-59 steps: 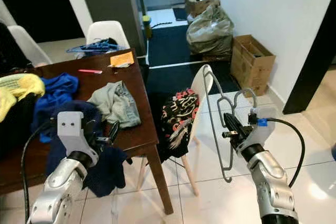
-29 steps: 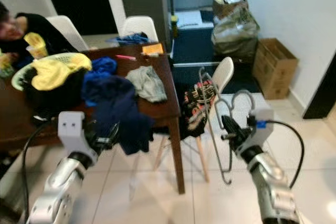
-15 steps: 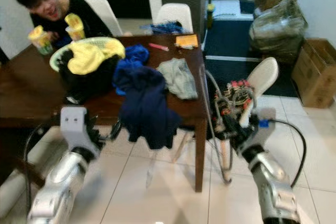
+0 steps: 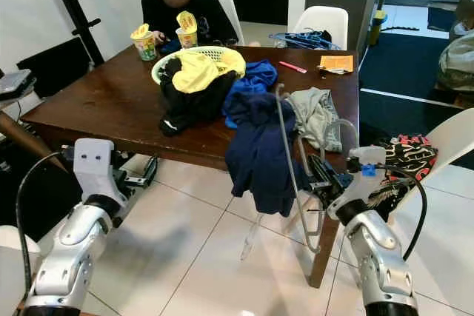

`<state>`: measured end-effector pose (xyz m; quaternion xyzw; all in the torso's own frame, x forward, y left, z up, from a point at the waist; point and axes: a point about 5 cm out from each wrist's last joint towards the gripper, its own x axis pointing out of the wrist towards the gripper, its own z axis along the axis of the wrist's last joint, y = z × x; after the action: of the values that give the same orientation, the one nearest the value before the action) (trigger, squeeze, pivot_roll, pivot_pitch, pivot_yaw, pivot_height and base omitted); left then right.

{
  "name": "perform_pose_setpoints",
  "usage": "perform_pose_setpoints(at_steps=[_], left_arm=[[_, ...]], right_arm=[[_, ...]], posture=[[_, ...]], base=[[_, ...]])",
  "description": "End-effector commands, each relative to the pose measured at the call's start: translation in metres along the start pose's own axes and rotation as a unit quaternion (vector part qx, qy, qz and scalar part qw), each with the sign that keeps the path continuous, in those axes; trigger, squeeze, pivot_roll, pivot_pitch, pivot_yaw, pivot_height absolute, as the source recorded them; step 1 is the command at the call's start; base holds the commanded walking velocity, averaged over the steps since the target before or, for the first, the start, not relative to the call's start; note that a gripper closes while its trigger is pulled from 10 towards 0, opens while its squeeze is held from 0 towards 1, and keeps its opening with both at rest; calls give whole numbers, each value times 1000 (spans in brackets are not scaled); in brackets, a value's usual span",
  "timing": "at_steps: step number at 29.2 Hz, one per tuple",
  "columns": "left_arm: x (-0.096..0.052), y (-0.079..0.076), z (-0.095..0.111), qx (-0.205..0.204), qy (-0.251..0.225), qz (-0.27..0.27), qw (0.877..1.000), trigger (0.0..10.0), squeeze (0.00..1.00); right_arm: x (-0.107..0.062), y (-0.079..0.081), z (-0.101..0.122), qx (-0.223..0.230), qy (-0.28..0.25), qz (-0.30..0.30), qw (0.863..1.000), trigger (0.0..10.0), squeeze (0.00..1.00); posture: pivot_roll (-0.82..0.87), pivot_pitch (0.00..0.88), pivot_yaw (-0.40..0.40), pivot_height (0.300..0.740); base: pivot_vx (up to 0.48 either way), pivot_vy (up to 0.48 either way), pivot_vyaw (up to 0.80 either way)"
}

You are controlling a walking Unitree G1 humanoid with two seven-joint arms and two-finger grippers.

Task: Hang hanger

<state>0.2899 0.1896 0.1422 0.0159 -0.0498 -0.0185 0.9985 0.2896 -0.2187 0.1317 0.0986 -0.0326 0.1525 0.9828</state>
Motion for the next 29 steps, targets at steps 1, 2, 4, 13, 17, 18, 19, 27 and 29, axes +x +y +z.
perform_pose_setpoints(at_steps=[1,2,4,13,17,18,19,27,29], left_arm=[[1,-1,4,-10,-6,-1,1000,10000,0],[1,-1,4,-13,-7,-1,1000,10000,0],[2,-2,4,-16,-9,0,1000,10000,0],[-1,3,-6,-66,0,26,997,10000,0],[1,5,-5,-60,1,29,998,10000,0],[2,5,-5,-58,1,27,998,10000,0],[3,5,-4,-56,-1,26,998,10000,0],[5,7,2,-56,-11,25,998,10000,0],[8,11,16,-55,-34,27,998,10000,0]], right_arm=[[-3,-2,-1,10,1,-6,1000,10000,0],[-4,-3,-1,10,1,-6,1000,10000,0],[-4,-3,-1,10,1,-6,1000,10000,0],[1,-1,0,-1,3,3,1000,10000,0],[3,6,1,-21,3,21,1000,10000,0],[4,7,0,-24,1,25,999,10000,0],[3,8,0,-23,-3,27,999,10000,0],[4,6,1,-13,-4,19,1000,10000,0],[6,3,0,-8,1,7,1000,10000,0]], posture=[[-6,0,46,740],[-6,0,46,740],[-6,0,41,740],[-26,0,65,740],[-27,0,67,740],[-25,2,77,740],[-26,0,74,740],[-21,0,69,740],[-21,0,65,740]], base=[[0,0,0],[0,0,0],[0,0,0],[124,0,0],[298,0,561],[300,0,794],[311,0,788],[325,0,648],[356,0,0]])
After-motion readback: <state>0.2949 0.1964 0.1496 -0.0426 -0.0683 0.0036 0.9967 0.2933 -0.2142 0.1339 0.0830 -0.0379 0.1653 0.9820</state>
